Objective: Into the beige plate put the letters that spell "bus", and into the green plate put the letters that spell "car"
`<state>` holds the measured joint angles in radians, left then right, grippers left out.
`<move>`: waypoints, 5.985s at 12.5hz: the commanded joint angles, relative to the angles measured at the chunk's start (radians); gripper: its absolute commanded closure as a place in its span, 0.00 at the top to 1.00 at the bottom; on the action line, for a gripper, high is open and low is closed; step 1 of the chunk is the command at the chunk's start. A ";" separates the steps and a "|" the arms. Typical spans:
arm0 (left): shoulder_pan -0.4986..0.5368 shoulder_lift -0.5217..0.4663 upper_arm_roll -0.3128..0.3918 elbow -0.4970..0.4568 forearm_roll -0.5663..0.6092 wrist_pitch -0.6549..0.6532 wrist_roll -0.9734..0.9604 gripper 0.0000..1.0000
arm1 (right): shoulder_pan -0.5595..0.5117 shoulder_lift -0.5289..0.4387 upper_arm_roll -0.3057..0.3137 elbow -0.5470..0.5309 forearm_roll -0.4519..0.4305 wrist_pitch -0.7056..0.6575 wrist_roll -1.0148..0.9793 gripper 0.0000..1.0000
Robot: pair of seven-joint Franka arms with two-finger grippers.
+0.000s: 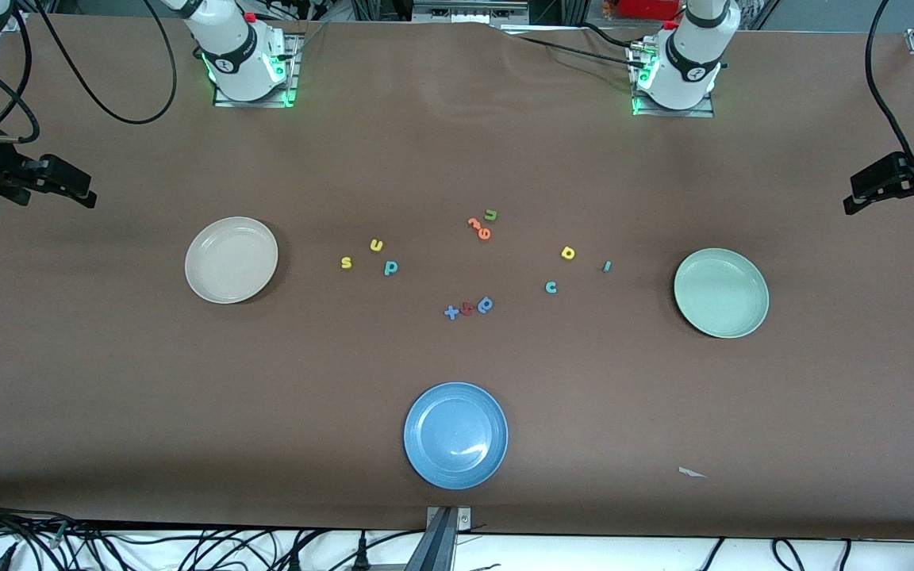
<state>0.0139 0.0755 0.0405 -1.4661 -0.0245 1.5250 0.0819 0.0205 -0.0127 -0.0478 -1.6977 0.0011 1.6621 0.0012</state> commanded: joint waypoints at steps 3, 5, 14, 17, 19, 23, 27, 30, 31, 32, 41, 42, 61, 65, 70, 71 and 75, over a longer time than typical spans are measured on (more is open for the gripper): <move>0.004 0.009 0.004 0.007 -0.003 -0.012 0.001 1.00 | 0.002 -0.001 0.000 0.007 -0.003 -0.012 -0.006 1.00; 0.004 0.016 0.006 0.007 -0.005 -0.012 0.001 1.00 | 0.002 -0.001 0.000 0.007 -0.003 -0.013 -0.006 1.00; 0.004 0.029 0.006 0.000 0.002 -0.012 0.002 1.00 | 0.006 -0.003 0.005 0.007 -0.003 -0.015 -0.004 1.00; 0.004 0.033 0.004 -0.002 0.000 -0.012 0.004 1.00 | 0.009 -0.003 0.022 0.009 -0.003 -0.013 0.002 1.00; 0.004 0.046 0.004 0.000 -0.009 -0.012 0.004 1.00 | 0.009 -0.003 0.020 0.009 -0.003 -0.013 -0.003 1.00; 0.001 0.049 0.004 0.000 -0.012 -0.012 0.004 1.00 | 0.009 -0.003 0.020 0.009 -0.004 -0.013 0.000 1.00; 0.001 0.050 0.004 0.000 -0.012 -0.012 0.002 1.00 | 0.010 -0.003 0.023 0.009 -0.004 -0.013 0.000 1.00; 0.001 0.056 0.004 0.001 -0.012 -0.011 0.002 1.00 | 0.018 -0.006 0.036 0.009 -0.007 -0.015 0.003 1.00; 0.001 0.058 0.004 0.001 -0.012 -0.009 0.002 1.00 | 0.018 -0.006 0.032 0.009 -0.007 -0.015 0.002 1.00; 0.000 0.058 0.004 0.000 -0.012 -0.009 0.002 1.00 | 0.016 -0.006 0.031 0.010 -0.007 -0.013 0.000 1.00; 0.000 0.059 0.004 0.003 -0.012 -0.008 0.004 1.00 | 0.013 -0.006 0.025 0.009 -0.007 -0.015 -0.006 1.00; -0.002 0.059 0.004 0.003 -0.012 -0.008 0.004 1.00 | 0.012 -0.004 0.022 0.009 -0.007 -0.015 -0.004 1.00; -0.008 0.059 0.004 0.003 -0.012 -0.005 0.007 1.00 | 0.013 -0.003 0.020 0.009 -0.006 -0.015 0.006 1.00; -0.008 0.066 0.004 0.004 -0.012 -0.005 0.007 1.00 | 0.013 -0.003 0.020 0.009 -0.006 -0.015 0.006 1.00; -0.011 0.075 0.004 0.001 -0.012 -0.005 0.003 1.00 | 0.013 -0.003 0.020 0.009 -0.006 -0.015 0.006 1.00; -0.012 0.088 0.003 0.003 -0.012 -0.005 0.001 1.00 | 0.016 -0.003 0.023 0.009 -0.007 -0.015 0.008 1.00; -0.057 0.144 0.001 0.007 -0.091 -0.003 -0.014 1.00 | 0.087 0.014 0.028 0.007 -0.018 -0.016 0.005 1.00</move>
<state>-0.0179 0.1801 0.0352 -1.4710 -0.0493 1.5220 0.0806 0.0634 -0.0098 -0.0203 -1.6977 0.0010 1.6598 0.0014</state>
